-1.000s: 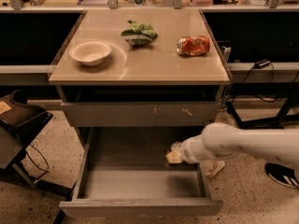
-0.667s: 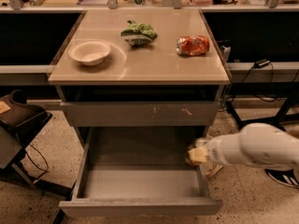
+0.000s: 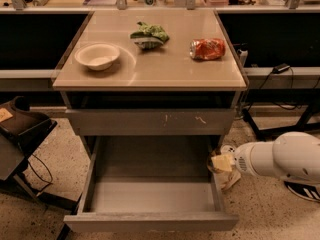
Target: Pick orange can from middle drawer and place on counter
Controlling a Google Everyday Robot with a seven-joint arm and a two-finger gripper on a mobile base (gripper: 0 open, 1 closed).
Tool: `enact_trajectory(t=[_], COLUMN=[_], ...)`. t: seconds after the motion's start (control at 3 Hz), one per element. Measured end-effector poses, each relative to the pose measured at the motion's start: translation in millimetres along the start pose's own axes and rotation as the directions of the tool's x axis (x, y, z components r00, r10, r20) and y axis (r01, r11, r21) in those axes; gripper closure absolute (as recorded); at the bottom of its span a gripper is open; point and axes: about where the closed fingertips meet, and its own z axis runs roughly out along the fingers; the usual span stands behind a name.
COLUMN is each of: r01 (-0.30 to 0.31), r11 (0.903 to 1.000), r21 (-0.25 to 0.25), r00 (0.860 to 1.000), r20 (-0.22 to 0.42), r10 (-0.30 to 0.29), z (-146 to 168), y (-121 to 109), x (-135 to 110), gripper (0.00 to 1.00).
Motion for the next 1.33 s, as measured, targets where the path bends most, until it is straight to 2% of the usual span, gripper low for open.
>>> enact_trajectory(t=[0.33,0.67,1.0,1.33], r01=[0.038,0.181,0.346,0.370], r11=[0.9991,0.9834,0.9366,0.9275], r21=[-0.018,-0.006,0.058,0.050], r00=[0.999,0.979,0.923,0.913], r20=[0.011,0.091,0.158,0.163], r10=[-0.038,-0.180,-0.351,-0.374], z=[-20,-95,-195,-221], y=[6,22,62,77], x=[-26,-103,-195,-217], gripper=[1.00,1.00,1.00,1.00])
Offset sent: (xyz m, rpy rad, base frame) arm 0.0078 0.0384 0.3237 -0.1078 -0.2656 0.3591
